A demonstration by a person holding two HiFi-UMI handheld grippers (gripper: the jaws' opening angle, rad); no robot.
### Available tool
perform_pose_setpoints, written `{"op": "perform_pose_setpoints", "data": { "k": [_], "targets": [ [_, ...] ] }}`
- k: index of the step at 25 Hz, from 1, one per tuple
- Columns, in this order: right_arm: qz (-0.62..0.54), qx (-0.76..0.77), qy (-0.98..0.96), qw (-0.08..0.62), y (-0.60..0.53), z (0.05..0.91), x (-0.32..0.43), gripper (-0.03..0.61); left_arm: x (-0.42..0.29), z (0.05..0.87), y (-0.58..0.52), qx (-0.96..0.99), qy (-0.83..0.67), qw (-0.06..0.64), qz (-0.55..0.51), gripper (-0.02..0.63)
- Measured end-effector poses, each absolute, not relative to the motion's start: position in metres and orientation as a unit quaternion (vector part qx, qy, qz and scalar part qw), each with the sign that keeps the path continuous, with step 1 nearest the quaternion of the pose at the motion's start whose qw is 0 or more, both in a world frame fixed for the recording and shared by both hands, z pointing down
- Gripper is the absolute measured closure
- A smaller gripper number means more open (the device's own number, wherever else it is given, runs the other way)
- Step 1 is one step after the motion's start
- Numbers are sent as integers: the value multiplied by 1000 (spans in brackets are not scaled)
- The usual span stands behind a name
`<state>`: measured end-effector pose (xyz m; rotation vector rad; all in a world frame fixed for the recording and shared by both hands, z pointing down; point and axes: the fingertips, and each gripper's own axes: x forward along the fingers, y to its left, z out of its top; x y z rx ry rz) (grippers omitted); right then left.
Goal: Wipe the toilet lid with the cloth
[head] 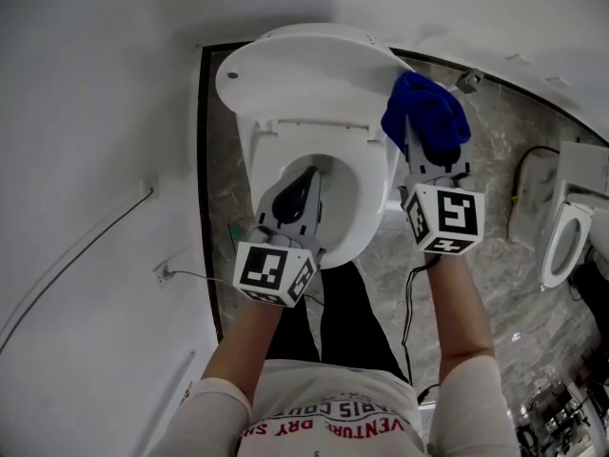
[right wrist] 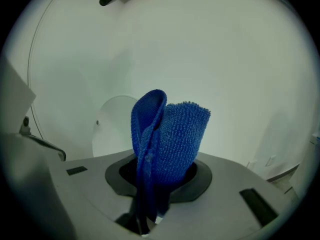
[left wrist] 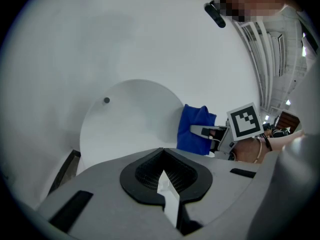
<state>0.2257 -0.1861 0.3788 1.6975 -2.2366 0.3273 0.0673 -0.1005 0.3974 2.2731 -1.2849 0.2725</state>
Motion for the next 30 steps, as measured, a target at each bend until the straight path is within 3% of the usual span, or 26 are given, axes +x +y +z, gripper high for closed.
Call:
{"op": "perform_pose_setpoints", "data": {
  "k": [5,19,30],
  "targets": [
    [131,577,-786,176,-167,399,195,480,41,399,-101,829,-484,260,100,607],
    [130,463,-861,168,-197,438,-54,480,-126,419,-122,808,-508,271,128,607],
    [164,492,-838,171,-226,476,-90,480,-169,436,-136,818,-488,281,121,607]
  ]
}}
